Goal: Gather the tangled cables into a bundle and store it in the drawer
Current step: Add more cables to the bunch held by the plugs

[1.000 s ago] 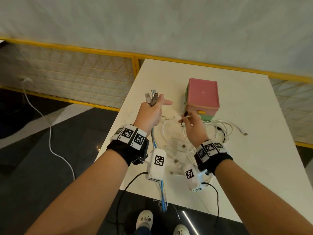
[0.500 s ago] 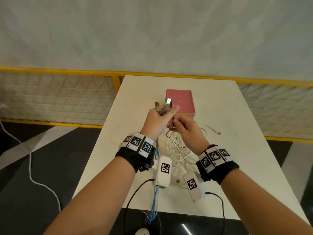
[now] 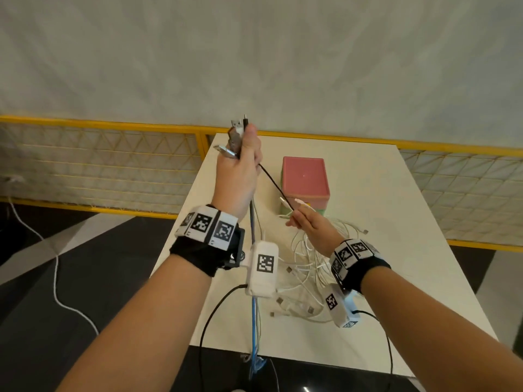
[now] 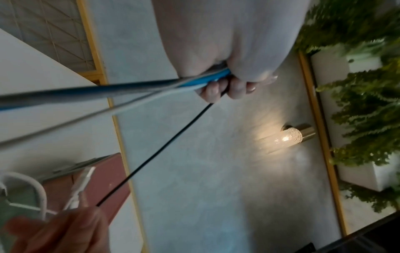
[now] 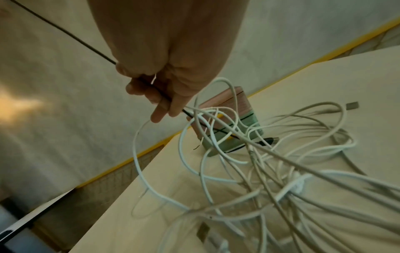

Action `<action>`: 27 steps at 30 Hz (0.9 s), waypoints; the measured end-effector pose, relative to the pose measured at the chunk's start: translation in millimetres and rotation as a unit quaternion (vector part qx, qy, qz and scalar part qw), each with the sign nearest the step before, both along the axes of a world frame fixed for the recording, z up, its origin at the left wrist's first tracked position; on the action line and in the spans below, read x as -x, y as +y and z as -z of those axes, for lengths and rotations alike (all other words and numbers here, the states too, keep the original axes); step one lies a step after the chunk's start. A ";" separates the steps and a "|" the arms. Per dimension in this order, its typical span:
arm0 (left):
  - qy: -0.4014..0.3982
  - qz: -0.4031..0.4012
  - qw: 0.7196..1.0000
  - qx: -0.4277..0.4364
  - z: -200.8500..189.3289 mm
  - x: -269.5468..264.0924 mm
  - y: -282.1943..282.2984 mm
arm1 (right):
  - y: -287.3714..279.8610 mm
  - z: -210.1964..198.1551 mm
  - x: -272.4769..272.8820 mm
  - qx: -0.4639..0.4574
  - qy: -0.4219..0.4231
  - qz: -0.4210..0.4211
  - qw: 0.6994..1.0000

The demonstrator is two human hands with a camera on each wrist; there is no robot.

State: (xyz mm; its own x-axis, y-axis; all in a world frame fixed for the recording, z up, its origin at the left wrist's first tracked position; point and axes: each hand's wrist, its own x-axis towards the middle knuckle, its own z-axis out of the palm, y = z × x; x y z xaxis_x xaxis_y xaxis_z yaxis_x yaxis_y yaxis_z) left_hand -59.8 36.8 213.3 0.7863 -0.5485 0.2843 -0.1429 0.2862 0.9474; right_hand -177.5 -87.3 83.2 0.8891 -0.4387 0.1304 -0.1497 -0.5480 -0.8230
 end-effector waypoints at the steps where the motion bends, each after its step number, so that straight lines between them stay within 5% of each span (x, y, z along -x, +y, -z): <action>1: -0.003 0.000 1.000 0.011 -3.8 -2.0 3.8 | -1.5 -1.8 -0.5 0.005 0.001 0.002 1.000; 5: -0.079 -0.022 0.997 -0.010 -10.5 -4.3 14.9 | -8.4 -24.0 -10.2 -0.019 -0.002 0.015 1.000; 12: -0.048 0.066 0.996 -0.045 -16.4 1.9 27.2 | -15.5 -71.2 -28.3 -0.089 -0.111 0.047 0.989; 17: -0.088 0.034 0.990 -0.100 -6.5 4.2 19.8 | -0.2 -119.0 -25.4 -0.037 -0.189 0.010 0.981; 22: -0.134 0.063 0.971 -0.190 -9.7 5.1 17.5 | 9.8 -142.7 -5.4 0.015 -0.179 -0.033 0.983; 27: -0.179 0.001 0.974 -0.139 -20.6 11.9 20.3 | 10.5 -124.9 18.0 0.013 -0.157 -0.050 0.986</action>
